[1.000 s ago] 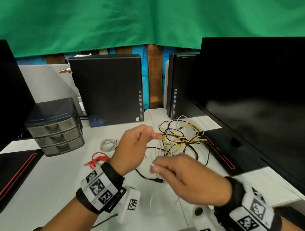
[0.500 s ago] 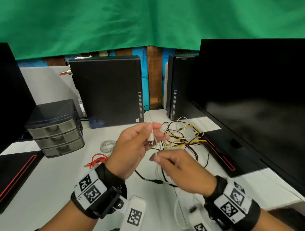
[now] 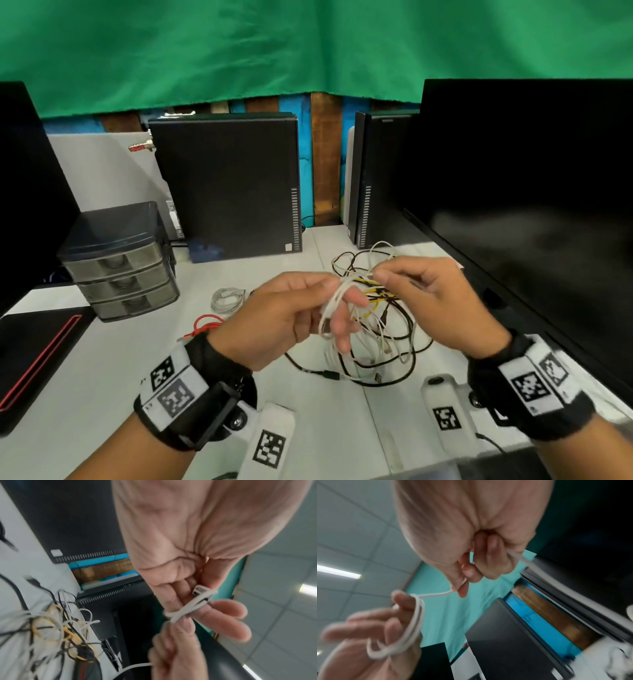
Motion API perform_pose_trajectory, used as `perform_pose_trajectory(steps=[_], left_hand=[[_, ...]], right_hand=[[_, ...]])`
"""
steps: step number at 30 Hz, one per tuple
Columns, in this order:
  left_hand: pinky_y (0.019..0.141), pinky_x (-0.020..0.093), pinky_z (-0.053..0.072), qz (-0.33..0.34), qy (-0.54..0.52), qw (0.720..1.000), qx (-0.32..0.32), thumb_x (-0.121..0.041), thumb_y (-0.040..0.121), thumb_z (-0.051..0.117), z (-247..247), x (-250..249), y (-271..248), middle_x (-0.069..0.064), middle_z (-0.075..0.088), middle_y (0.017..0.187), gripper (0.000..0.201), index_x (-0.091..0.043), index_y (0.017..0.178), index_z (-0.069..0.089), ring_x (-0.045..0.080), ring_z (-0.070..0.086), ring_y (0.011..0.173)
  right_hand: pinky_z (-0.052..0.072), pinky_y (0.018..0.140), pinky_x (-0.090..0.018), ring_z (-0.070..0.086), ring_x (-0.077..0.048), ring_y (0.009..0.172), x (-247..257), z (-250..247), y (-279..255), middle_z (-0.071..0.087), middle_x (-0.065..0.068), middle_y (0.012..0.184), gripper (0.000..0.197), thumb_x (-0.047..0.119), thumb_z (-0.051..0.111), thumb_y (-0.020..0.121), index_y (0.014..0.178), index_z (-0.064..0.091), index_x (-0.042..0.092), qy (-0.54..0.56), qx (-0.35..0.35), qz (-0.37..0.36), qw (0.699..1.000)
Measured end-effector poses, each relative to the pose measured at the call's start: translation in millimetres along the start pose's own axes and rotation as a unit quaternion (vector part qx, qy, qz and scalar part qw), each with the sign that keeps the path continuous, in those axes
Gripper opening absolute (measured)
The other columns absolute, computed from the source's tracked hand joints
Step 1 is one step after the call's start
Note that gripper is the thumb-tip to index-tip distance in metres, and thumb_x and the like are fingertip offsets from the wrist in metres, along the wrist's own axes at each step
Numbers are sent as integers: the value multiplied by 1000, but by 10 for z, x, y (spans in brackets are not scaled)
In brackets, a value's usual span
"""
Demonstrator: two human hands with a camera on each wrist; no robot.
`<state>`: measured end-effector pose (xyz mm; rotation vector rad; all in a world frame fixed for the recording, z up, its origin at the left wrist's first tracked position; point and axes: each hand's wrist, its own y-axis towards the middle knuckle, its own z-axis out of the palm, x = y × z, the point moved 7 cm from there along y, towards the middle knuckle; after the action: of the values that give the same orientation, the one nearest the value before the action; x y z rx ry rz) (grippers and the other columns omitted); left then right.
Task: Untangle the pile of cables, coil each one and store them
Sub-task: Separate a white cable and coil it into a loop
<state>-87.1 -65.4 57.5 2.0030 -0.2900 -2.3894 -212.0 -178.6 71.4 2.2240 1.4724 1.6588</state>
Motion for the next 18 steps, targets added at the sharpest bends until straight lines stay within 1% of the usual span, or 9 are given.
perform_pose_trajectory(steps=[2, 4, 6, 9, 11, 12, 13, 15, 18], left_hand=[[95, 37, 55, 45, -91, 993, -52, -24, 96, 45, -62, -101, -7, 5, 64, 71, 37, -7, 105, 76, 21, 69, 70], [95, 34, 56, 84, -85, 987, -110, -26, 95, 46, -177, -150, -10, 4, 68, 79, 37, -7, 111, 73, 22, 72, 86], [93, 29, 54, 102, 22, 981, -161, -30, 98, 46, -286, -143, -6, 1, 74, 88, 34, -11, 113, 69, 22, 71, 102], [88, 14, 44, 111, 254, 936, -219, -35, 103, 45, -421, -102, -26, -7, 75, 108, 33, -18, 99, 73, 8, 65, 112], [90, 18, 45, 110, 371, 900, -202, -36, 103, 42, -411, -58, -27, -16, 72, 115, 39, -21, 88, 75, 1, 62, 113], [93, 23, 46, 93, 399, 895, -175, -38, 102, 41, -383, -7, -11, -15, 72, 110, 41, -21, 86, 74, 2, 64, 109], [95, 30, 48, 71, 403, 902, -139, -40, 102, 39, -343, 49, 4, -10, 74, 101, 43, -21, 86, 74, 4, 66, 103], [92, 35, 48, 24, 322, 944, -67, -39, 101, 38, -188, 117, 8, 1, 72, 80, 42, -21, 89, 74, 9, 67, 86], [96, 46, 48, 19, 79, 997, 12, -33, 100, 40, 96, 12, -44, 0, 59, 66, 40, -13, 99, 75, 17, 64, 65]], right_hand=[[41, 65, -12, 57, 2, 63, -115, 224, -63, 66, 22, 67, 19, 18, 64, 98, 86, 77, 24, -4, 51, 32, 998], [34, 57, -15, 45, 1, 52, -111, 571, -215, 55, 19, 55, 23, 23, 59, 102, 88, 76, 20, -27, 146, 52, 987], [36, 57, -28, 39, -7, 53, 82, 835, -362, 49, 0, 58, 32, 26, 53, 105, 85, 69, 6, -51, 233, 12, 971], [38, 60, -33, 41, -21, 60, 412, 763, -411, 45, -10, 64, 34, 28, 49, 106, 79, 55, 8, -79, 261, -28, 962], [37, 56, -30, 41, -21, 57, 564, 562, -380, 46, -10, 63, 29, 30, 50, 105, 80, 58, 18, -59, 241, -26, 968], [36, 54, -29, 41, -22, 56, 607, 447, -354, 47, -8, 62, 26, 32, 52, 104, 83, 63, 22, -38, 218, -22, 975], [36, 52, -30, 42, -24, 55, 637, 324, -317, 48, -7, 62, 23, 32, 54, 103, 86, 68, 25, -14, 183, -24, 983], [42, 55, -33, 51, -26, 58, 628, 93, -209, 59, -5, 65, 22, 30, 57, 101, 88, 75, 25, 5, 94, -34, 995], [48, 68, -16, 66, -8, 72, 379, -119, -75, 74, -1, 80, 20, 27, 63, 91, 89, 78, 14, 67, -18, 4, 998]])
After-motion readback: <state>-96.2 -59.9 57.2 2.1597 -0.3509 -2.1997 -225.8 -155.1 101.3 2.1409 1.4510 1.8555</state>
